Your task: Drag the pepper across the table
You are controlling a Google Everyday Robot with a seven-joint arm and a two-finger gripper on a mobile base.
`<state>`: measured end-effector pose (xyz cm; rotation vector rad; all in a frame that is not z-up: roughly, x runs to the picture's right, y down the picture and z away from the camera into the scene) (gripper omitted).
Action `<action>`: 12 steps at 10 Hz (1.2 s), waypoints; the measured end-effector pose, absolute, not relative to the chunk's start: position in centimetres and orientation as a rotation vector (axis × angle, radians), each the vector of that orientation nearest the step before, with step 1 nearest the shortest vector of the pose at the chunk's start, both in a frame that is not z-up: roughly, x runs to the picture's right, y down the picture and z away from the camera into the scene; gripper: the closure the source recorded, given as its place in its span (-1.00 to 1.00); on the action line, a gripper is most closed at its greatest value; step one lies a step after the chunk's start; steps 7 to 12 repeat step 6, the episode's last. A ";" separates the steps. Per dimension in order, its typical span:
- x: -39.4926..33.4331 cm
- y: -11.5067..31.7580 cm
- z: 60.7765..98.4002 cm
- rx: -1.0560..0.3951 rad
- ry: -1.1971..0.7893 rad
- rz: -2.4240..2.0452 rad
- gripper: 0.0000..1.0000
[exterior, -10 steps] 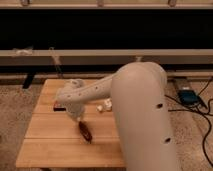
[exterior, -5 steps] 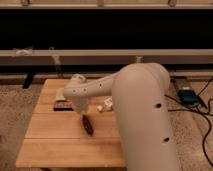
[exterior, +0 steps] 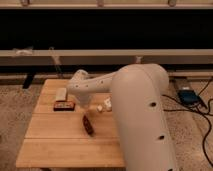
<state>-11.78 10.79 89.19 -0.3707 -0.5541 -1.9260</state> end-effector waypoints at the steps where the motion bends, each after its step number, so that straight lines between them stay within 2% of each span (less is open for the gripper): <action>1: -11.3 10.2 89.3 -0.366 -0.544 -1.924 0.05; 3: -11.1 10.1 89.4 -0.364 -0.541 -1.921 -0.06; 12: -11.3 10.1 89.4 -0.362 -0.542 -1.923 -0.06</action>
